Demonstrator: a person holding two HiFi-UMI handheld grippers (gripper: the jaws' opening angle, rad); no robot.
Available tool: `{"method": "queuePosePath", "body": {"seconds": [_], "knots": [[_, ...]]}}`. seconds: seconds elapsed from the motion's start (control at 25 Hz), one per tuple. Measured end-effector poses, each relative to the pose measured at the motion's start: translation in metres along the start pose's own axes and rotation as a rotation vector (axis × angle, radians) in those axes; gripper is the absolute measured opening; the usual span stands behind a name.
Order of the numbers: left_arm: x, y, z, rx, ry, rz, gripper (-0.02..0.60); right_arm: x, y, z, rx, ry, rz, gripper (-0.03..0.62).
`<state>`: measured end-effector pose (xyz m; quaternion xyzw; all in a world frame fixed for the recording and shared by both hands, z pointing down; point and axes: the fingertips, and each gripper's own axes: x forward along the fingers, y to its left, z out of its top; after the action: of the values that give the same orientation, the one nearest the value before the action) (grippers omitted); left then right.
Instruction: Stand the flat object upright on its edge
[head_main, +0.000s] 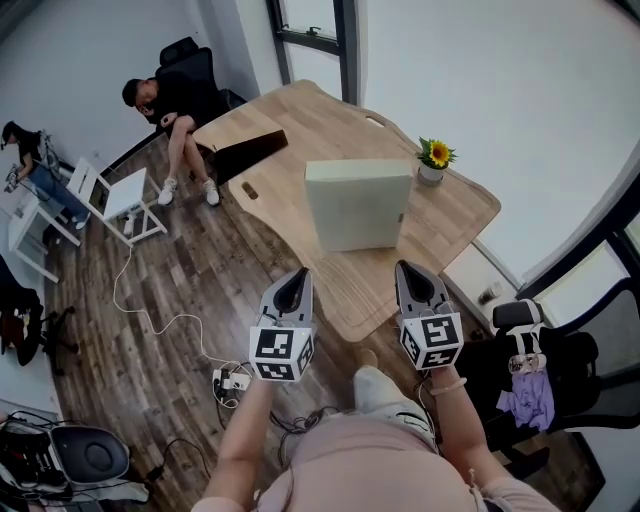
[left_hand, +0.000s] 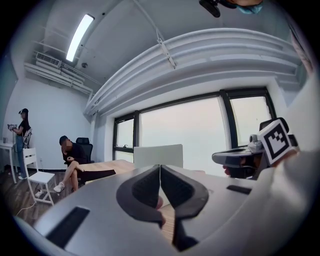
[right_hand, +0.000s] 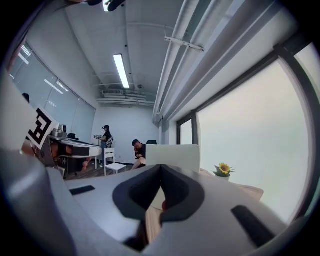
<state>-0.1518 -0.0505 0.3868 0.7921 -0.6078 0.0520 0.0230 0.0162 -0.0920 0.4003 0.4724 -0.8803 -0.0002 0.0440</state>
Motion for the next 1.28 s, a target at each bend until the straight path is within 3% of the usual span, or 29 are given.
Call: {"method": "queuePosePath", "body": {"seconds": [0.48,0.84,1.28], "knots": [[-0.035,-0.018,0.03,-0.027,-0.023,-0.001,0.013,-0.032,0.031,0.04,-0.035,-0.031,0.029,0.0],[-0.042,-0.036,0.046,-0.027,-0.021,0.003,0.014,-0.044,0.028,0.053,-0.023,-0.051,0.055,0.0],[-0.052,-0.073,0.057,-0.047,0.001,0.049,0.014,-0.07,0.017,0.071,-0.083,-0.071,0.101,0.0]]}}
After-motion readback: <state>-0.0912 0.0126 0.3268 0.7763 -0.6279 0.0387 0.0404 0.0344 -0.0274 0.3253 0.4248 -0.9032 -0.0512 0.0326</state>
